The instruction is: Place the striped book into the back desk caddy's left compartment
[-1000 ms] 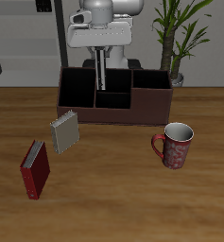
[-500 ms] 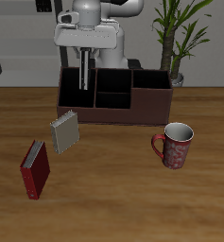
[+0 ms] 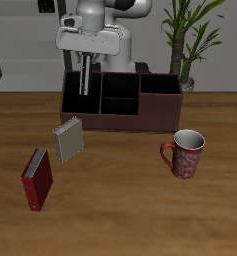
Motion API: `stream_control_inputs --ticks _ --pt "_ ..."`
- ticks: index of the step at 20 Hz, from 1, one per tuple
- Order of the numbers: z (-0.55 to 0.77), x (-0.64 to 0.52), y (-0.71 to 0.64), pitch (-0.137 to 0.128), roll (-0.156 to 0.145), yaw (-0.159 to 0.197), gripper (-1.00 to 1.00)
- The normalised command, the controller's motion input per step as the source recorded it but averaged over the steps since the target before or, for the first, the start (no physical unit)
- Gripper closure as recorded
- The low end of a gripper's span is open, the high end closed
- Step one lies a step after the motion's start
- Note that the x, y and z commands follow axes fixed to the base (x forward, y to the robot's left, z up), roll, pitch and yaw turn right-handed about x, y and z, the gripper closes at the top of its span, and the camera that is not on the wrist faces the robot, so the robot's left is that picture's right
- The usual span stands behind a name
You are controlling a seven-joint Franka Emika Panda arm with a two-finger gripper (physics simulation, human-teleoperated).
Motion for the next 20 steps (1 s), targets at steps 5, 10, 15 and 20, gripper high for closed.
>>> stream_control_inputs --ticks 5,10,15,20 --pt "-0.15 -0.09 0.01 0.016 -0.002 -0.030 1.00" --pt "-0.06 -0.14 0.03 0.011 -0.006 0.002 1.00" --pt "-0.05 -0.13 -0.08 -0.005 -0.008 -0.018 1.00" --pt "-0.09 0.08 -0.04 0.016 -0.016 -0.022 1.00"
